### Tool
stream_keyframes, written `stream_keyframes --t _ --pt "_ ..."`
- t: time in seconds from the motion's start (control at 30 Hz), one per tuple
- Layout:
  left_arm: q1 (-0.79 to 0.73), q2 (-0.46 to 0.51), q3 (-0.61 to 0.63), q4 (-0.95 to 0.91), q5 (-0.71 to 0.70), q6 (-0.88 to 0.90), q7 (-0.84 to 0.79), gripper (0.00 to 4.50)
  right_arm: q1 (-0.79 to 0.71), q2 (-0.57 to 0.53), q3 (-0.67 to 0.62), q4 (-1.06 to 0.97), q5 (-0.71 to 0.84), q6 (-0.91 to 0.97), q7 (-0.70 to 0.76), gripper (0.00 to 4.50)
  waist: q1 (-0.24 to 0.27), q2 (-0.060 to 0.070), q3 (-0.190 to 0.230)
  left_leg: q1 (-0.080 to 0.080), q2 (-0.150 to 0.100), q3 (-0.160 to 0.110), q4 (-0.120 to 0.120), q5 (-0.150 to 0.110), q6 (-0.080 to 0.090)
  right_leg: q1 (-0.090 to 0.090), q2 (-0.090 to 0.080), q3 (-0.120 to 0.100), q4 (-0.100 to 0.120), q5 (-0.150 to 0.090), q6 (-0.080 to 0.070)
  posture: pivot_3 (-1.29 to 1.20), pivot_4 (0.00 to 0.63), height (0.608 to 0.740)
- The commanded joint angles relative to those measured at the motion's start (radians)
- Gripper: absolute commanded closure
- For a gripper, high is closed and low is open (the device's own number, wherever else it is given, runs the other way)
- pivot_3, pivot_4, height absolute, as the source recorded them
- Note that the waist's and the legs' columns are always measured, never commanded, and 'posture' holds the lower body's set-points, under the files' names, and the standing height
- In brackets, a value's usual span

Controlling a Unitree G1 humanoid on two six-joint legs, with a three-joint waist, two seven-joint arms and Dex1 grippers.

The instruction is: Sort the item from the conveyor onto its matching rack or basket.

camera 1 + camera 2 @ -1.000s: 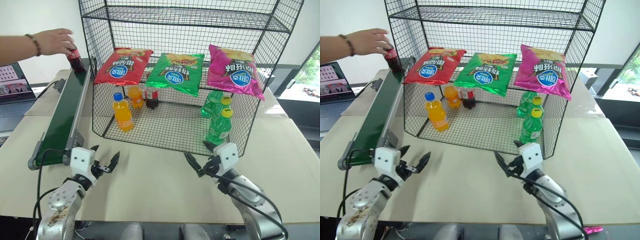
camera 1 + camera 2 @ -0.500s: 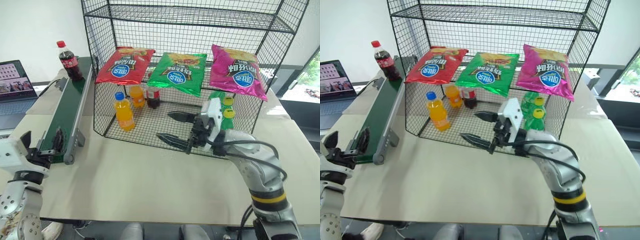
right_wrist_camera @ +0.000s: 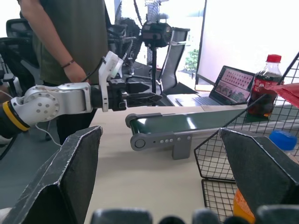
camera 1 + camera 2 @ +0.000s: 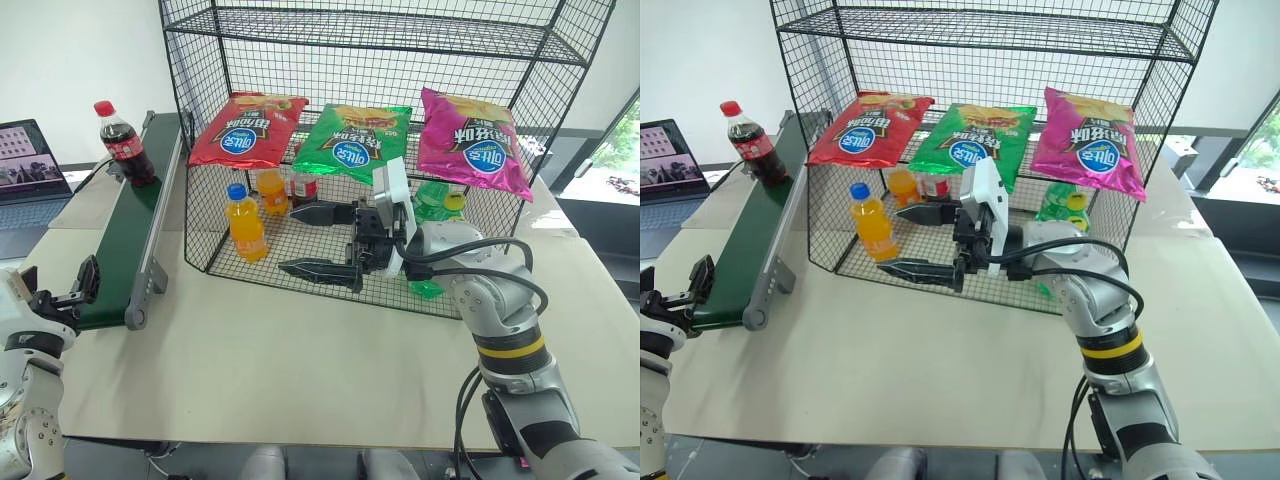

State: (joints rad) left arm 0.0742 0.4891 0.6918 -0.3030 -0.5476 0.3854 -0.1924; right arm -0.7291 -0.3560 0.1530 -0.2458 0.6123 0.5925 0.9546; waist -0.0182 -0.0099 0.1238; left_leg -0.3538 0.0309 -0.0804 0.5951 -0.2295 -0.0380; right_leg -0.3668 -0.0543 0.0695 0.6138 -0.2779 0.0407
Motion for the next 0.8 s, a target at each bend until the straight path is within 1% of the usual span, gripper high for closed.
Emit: stream_keyframes --t 0.03,0.23,0.63,0.8 --pt "-0.025 0.033 0.018 0.001 0.020 -0.031 -0.009 0.00 -0.037 0.010 -0.007 -0.021 0.015 -0.008 0.007 0.04 0.000 0.000 0.000 0.000 0.000 0.000 0.000 0.000 0.000 0.000 0.000 0.000 0.000 0.000 0.000 0.00 0.150 0.738" --pt "-0.029 0.026 0.009 0.017 0.049 -0.036 -0.003 0.00 -0.034 0.015 -0.016 -0.023 0.016 -0.007 0.004 0.04 0.000 0.000 0.000 0.000 0.000 0.000 0.000 0.000 0.000 0.000 0.000 0.000 0.000 0.000 0.000 0.00 0.150 0.738" --pt "-0.048 0.050 0.009 0.051 0.059 -0.031 -0.017 0.00 -0.037 0.012 -0.022 -0.020 0.018 -0.006 0.004 0.04 0.000 0.000 0.000 0.000 0.000 0.000 -0.001 0.000 0.000 -0.001 0.000 0.000 0.000 0.000 0.000 0.00 0.150 0.738" --pt "-0.058 0.053 -0.011 0.053 0.058 -0.021 -0.034 0.00 -0.039 0.012 -0.025 -0.024 0.022 0.001 -0.001 0.04 0.000 0.000 0.000 0.000 0.000 0.000 -0.001 0.000 0.000 -0.001 0.000 0.000 0.000 0.000 0.000 0.00 0.150 0.738"
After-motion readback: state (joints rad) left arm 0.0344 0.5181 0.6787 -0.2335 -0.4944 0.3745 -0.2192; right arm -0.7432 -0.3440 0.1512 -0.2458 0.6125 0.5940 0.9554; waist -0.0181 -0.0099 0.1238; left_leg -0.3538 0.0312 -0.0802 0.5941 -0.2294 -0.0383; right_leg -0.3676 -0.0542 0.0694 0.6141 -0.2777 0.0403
